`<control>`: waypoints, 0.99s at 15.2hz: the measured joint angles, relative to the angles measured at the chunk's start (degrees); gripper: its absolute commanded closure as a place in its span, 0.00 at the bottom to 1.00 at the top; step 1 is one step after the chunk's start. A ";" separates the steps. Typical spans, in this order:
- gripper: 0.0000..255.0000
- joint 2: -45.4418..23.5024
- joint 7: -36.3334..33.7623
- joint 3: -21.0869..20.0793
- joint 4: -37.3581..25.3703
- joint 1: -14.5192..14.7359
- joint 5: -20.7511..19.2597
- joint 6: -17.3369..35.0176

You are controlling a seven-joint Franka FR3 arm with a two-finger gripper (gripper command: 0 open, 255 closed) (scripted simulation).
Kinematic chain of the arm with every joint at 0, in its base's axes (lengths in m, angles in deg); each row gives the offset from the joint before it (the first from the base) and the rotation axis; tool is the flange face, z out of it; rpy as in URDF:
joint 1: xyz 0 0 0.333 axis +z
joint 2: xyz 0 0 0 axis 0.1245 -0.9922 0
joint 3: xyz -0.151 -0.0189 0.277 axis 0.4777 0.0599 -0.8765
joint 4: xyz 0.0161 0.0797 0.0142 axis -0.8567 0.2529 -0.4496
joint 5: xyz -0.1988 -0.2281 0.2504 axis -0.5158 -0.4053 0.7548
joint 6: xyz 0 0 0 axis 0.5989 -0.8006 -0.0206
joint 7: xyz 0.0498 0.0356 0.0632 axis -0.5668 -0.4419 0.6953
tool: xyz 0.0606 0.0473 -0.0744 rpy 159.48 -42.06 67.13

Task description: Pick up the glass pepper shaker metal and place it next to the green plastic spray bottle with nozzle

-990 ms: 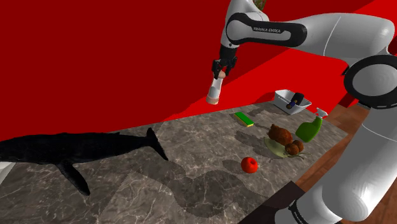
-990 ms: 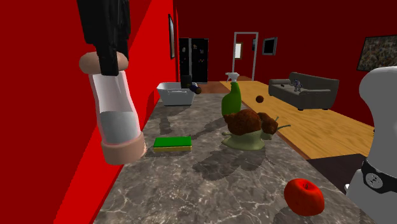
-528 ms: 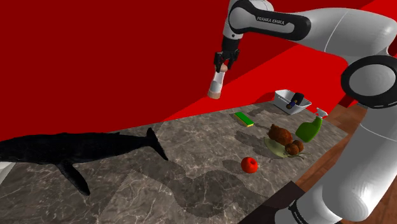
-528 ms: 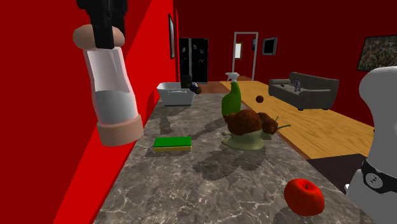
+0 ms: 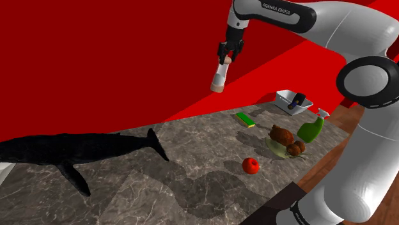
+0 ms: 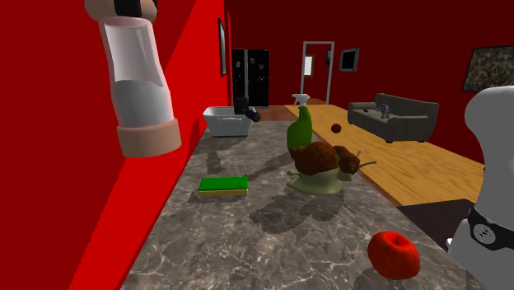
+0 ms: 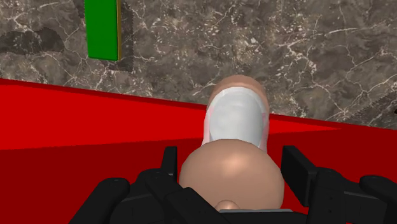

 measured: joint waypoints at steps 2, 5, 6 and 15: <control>1.00 -1.22 0.38 0.02 -3.41 0.10 -0.07 -2.15; 1.00 -2.72 0.87 0.03 -7.85 0.28 -0.21 -5.05; 1.00 -3.34 1.06 0.04 -9.66 0.36 -0.27 -6.23; 1.00 -5.20 3.28 0.34 -18.70 -0.03 -0.50 -13.21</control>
